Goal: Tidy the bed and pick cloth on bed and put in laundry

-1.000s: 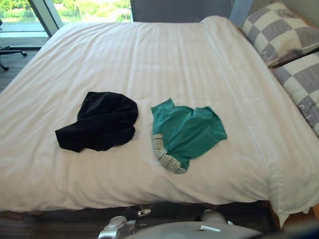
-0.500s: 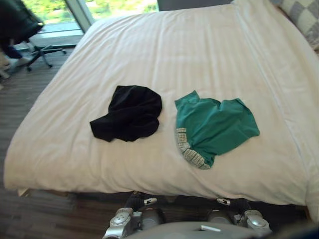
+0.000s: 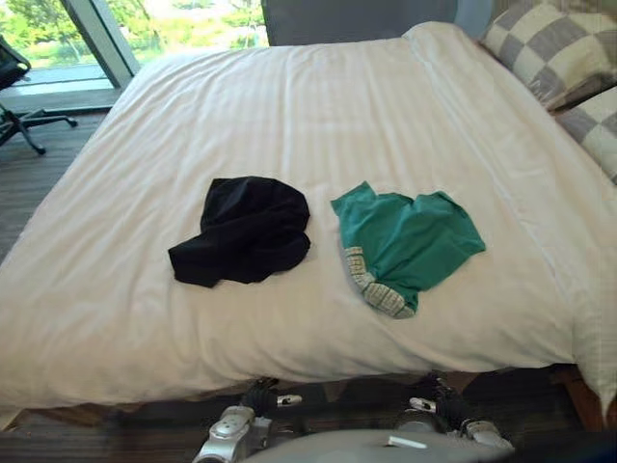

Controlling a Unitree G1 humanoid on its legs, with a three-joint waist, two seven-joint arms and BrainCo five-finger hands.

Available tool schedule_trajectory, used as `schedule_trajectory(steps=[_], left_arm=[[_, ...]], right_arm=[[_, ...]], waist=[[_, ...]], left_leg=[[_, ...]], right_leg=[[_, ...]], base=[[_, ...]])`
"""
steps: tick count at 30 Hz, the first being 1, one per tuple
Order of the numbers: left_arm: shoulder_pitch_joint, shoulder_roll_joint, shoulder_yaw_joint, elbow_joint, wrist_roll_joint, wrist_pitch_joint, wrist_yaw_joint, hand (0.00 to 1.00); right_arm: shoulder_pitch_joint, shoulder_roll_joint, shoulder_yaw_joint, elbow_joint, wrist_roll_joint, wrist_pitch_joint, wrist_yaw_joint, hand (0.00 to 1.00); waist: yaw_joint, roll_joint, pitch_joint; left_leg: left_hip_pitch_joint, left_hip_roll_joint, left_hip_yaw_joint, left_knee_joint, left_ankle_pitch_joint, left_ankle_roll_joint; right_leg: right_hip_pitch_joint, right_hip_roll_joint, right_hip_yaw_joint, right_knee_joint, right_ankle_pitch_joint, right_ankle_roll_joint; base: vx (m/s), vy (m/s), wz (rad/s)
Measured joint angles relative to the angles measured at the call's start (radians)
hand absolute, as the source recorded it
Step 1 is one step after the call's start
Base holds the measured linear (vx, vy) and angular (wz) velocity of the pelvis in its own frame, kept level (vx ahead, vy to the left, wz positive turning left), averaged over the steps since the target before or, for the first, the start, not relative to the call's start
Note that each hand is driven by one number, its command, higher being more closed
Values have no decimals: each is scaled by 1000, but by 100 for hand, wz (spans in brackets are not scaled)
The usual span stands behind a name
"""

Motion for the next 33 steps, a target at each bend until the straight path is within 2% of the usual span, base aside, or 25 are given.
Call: schedule_trajectory(steps=[3,5,9,14,16,18,19,20,22,23,24,25,26,29,32,33], left_arm=[[-7,-3,-2,0,-32,40,47,0],[-2,-13,-1,0,-66,59,81,0],[6,-25,48,16,-168,83,114,0],[35,-32,132,18,-271,93,122,0],[40,-41,198,33,-357,101,152,0],[41,-50,266,46,-393,109,182,0],[42,-50,321,54,-415,124,232,0],[43,-47,356,56,-442,130,259,0],[44,-21,530,53,-536,167,334,0],[43,-12,589,50,-560,168,354,0],[45,13,708,30,-592,172,384,0],[43,29,757,22,-599,176,391,0],[43,68,851,-6,-600,188,398,0],[40,193,1060,-75,-601,189,381,0],[31,264,1134,-124,-550,145,340,0],[27,297,1138,-152,-516,115,327,0]], right_arm=[[3,-6,0,-4,4,1,4,0],[7,-18,4,0,4,9,21,0],[-8,-27,12,31,7,28,40,0],[-15,-18,-8,52,109,101,-5,0],[-14,8,-127,76,242,140,-67,0],[-9,41,-261,89,327,148,-122,0],[2,52,-354,90,391,148,-163,0],[6,52,-394,89,422,147,-183,0],[29,37,-553,58,511,139,-246,0],[39,33,-589,43,530,131,-266,0],[50,14,-657,27,561,106,-298,0],[56,3,-690,18,572,98,-310,0],[64,-19,-756,-12,588,76,-335,0],[64,-98,-900,-89,587,7,-365,0],[60,-146,-978,-131,574,-50,-357,0],[53,-163,-1000,-162,562,-74,-354,0]], waist=[[-7,1,-5],[-12,16,-5],[3,24,-9],[4,23,-10],[6,25,-11],[5,29,-13],[7,30,-14],[8,31,-14],[21,34,-16],[21,33,-19],[22,31,-33],[24,31,-38],[29,26,-47],[36,17,-85],[53,14,-110],[62,16,-119]], left_leg=[[-3,26,-39,0,32,-7],[-5,33,-44,3,39,-13],[-5,38,-39,6,46,-23],[2,37,-39,6,49,-28],[2,37,-39,6,49,-29],[1,37,-39,6,49,-29],[1,36,-37,5,49,-29],[1,36,-35,5,49,-29],[1,37,-11,1,49,-29],[-2,37,3,1,49,-29],[-15,38,33,0,49,-29],[-19,39,38,0,49,-29],[-24,40,44,0,48,-27],[-28,41,53,-1,44,-23],[-28,42,60,-1,40,-23],[-28,43,62,-1,40,-23]], right_leg=[[30,26,-32,-28,3,5],[53,33,-56,-38,11,16],[89,44,-69,-80,16,17],[133,51,-95,-134,31,15],[139,53,-105,-145,32,15],[147,53,-117,-154,34,18],[157,53,-125,-158,34,18],[157,53,-129,-158,34,18],[168,53,-142,-158,34,18],[169,53,-146,-157,34,18],[168,53,-158,-157,34,18],[167,53,-164,-157,34,18],[165,53,-169,-155,34,18],[159,51,-171,-150,34,17],[155,50,-171,-142,31,12],[153,50,-171,-138,29,10]], base=[[58,-141,32],[116,-90,42],[94,-28,13],[44,-13,9],[-6,-5,12],[-4,-9,12],[-2,-9,15],[-11,-2,15],[-18,5,13],[-49,10,21],[-53,11,20],[-53,7,20],[-28,7,7],[0,0,0],[6,0,-1],[0,0,0]])
